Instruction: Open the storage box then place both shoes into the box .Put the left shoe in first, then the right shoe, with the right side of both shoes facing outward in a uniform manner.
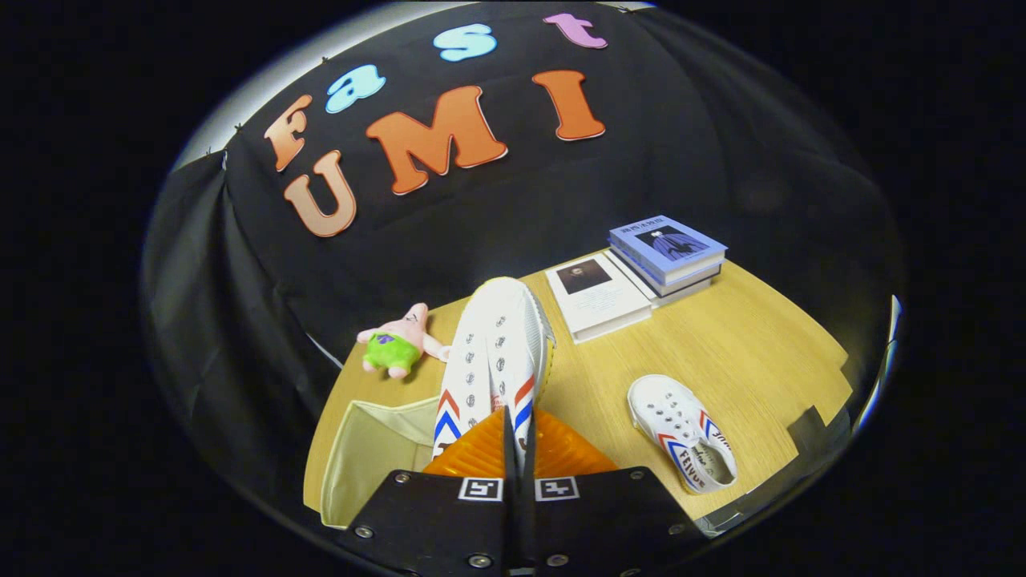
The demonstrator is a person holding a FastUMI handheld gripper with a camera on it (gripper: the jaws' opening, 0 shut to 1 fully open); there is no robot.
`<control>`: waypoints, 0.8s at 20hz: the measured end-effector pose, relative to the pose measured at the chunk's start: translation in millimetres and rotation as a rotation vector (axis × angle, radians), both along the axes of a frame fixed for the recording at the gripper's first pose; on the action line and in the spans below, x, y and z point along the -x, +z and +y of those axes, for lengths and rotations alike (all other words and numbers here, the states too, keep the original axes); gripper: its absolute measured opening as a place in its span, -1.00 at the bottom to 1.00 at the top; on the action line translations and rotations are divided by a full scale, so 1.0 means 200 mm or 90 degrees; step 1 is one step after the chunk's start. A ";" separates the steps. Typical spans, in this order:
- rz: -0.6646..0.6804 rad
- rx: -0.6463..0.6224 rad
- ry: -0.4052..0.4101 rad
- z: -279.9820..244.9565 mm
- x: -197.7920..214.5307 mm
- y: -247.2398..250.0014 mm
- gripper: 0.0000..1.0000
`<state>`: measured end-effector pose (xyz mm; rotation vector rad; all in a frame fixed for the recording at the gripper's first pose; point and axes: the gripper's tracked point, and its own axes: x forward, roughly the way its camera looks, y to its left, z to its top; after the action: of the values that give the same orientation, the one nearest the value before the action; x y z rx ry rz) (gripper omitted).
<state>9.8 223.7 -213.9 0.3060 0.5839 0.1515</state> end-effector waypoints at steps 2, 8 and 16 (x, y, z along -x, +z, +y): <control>-0.016 -0.005 0.030 0.12 0.01 0.07 -1.00; -0.029 0.004 0.159 0.50 0.07 0.06 -0.99; 0.007 0.048 0.254 0.70 0.18 -0.16 -1.00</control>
<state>-26.2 363.5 -245.3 0.1144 0.6556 0.5115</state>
